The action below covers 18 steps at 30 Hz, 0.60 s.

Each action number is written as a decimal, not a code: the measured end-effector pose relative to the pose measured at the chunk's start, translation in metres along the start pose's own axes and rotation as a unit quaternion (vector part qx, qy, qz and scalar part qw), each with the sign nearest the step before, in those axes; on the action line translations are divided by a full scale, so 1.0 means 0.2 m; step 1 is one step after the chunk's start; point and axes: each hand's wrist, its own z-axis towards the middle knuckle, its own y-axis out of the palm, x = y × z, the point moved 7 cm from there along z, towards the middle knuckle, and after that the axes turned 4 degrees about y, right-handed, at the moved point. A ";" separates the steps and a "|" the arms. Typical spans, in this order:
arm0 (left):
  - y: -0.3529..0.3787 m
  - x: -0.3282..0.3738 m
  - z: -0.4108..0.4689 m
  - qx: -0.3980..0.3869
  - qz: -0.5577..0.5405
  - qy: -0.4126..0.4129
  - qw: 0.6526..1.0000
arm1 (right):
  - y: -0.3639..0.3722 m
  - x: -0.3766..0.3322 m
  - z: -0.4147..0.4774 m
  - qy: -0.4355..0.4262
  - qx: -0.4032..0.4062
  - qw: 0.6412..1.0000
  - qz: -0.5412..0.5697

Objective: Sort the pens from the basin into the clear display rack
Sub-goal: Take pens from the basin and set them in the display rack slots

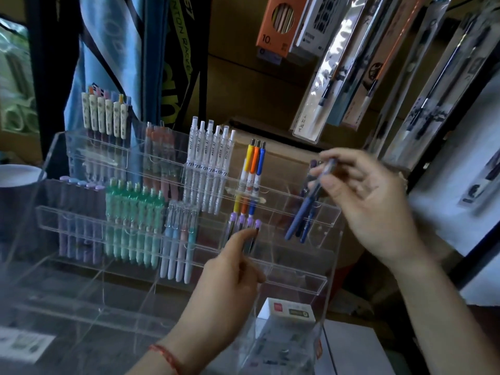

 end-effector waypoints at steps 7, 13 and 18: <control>0.11 -0.03 -0.03 -0.113 0.163 0.022 0.980 | 0.21 0.24 -0.11 0.123 -0.116 0.986 0.008; 0.15 -0.04 -0.02 -0.120 0.235 0.033 0.964 | 0.21 0.27 -0.11 0.136 -0.128 0.982 0.000; 0.15 -0.05 -0.02 -0.135 0.261 0.034 0.955 | 0.22 0.29 -0.11 0.153 -0.133 0.979 -0.013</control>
